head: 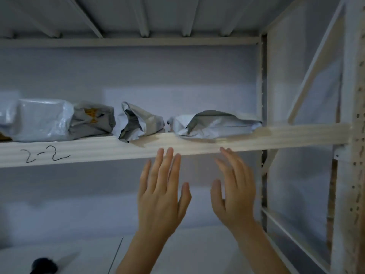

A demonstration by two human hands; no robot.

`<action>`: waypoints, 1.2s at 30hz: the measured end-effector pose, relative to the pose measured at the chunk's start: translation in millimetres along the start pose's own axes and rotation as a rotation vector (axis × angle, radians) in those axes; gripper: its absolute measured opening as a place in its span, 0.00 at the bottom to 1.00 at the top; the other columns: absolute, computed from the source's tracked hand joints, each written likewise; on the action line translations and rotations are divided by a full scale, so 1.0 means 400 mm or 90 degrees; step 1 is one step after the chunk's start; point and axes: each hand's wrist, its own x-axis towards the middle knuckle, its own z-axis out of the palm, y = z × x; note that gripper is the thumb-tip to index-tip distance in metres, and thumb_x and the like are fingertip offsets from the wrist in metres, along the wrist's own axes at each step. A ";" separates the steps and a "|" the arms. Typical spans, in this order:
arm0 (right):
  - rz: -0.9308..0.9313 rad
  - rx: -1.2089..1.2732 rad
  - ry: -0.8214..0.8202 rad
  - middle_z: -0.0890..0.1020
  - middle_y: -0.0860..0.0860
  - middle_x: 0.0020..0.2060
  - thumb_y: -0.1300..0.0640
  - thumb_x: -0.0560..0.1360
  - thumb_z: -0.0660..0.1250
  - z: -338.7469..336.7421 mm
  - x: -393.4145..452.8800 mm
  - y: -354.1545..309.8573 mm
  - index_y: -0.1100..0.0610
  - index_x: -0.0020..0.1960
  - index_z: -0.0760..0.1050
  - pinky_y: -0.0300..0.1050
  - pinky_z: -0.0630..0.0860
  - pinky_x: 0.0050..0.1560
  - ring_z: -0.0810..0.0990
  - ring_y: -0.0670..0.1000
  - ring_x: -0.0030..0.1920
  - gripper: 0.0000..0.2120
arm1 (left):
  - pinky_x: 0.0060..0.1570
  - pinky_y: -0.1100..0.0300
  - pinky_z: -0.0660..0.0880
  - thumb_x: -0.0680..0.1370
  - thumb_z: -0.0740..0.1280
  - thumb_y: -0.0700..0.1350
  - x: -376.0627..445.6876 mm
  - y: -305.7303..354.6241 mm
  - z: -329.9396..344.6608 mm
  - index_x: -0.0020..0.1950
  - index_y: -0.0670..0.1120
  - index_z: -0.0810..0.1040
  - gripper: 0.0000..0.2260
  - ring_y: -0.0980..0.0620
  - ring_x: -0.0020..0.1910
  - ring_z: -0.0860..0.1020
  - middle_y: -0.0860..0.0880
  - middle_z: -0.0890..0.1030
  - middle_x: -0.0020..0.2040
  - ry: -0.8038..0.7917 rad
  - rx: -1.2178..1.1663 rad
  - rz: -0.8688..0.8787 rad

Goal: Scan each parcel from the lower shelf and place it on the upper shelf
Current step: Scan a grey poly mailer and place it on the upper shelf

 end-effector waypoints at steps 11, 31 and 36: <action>0.260 0.162 -0.646 0.75 0.55 0.61 0.54 0.75 0.60 0.282 -0.375 -0.335 0.60 0.66 0.68 0.47 0.70 0.59 0.74 0.57 0.60 0.21 | 0.58 0.44 0.73 0.72 0.59 0.47 -0.507 -0.385 -0.186 0.57 0.36 0.78 0.20 0.37 0.61 0.76 0.36 0.78 0.60 -0.458 0.209 -0.267; 0.372 0.368 -1.099 0.71 0.58 0.58 0.50 0.78 0.60 0.733 -0.558 -1.062 0.62 0.66 0.63 0.48 0.72 0.46 0.75 0.57 0.49 0.21 | 0.64 0.52 0.67 0.77 0.63 0.52 -0.872 -1.038 -0.555 0.69 0.40 0.66 0.24 0.44 0.65 0.69 0.42 0.70 0.67 -0.759 0.331 -0.612; 0.400 0.416 -1.078 0.71 0.57 0.62 0.50 0.78 0.60 0.870 -0.553 -1.096 0.62 0.66 0.64 0.50 0.73 0.55 0.76 0.56 0.54 0.22 | 0.61 0.52 0.69 0.78 0.62 0.54 -0.909 -1.129 -0.484 0.68 0.40 0.66 0.25 0.43 0.64 0.70 0.41 0.70 0.67 -0.799 0.320 -0.638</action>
